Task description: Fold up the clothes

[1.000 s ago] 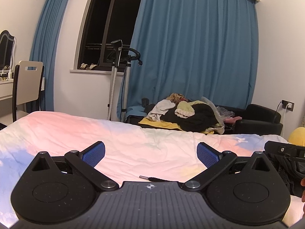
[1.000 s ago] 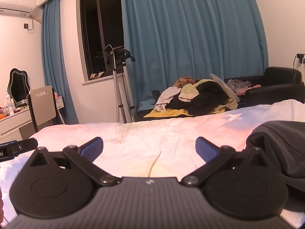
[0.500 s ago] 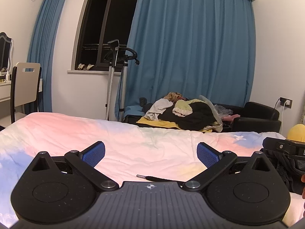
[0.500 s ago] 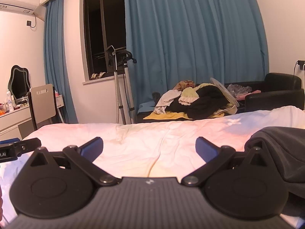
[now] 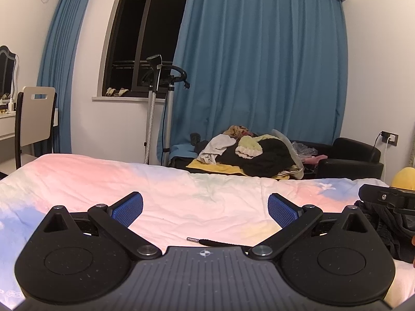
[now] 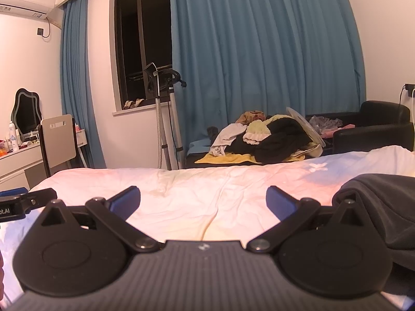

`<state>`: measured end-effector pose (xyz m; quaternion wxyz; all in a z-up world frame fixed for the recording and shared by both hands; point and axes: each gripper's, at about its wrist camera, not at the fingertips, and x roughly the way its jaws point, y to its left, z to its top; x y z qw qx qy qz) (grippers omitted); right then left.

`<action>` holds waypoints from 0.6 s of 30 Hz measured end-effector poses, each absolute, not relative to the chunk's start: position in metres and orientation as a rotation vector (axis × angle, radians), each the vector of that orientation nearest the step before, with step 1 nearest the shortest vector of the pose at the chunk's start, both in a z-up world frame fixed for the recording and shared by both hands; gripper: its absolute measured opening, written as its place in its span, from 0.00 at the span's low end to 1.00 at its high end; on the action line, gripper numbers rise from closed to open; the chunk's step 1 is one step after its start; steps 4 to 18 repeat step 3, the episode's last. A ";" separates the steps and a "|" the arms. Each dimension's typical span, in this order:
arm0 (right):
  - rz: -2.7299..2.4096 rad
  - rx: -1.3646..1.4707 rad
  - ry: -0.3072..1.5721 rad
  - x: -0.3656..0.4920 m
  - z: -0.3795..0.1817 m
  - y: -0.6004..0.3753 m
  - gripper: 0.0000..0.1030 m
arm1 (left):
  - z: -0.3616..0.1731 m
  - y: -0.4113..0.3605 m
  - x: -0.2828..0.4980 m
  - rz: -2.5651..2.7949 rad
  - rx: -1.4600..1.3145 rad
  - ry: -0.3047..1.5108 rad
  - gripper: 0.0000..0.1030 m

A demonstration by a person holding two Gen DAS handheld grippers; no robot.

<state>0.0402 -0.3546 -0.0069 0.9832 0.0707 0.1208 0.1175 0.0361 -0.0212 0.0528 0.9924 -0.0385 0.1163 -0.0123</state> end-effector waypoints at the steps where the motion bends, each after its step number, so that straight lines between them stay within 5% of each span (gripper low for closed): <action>1: 0.236 0.141 0.244 0.040 -0.007 -0.355 1.00 | 0.053 -0.021 0.036 -0.026 -0.078 0.234 1.00; 18: 0.234 0.140 0.245 0.040 -0.007 -0.355 1.00 | 0.053 -0.022 0.035 -0.028 -0.077 0.236 1.00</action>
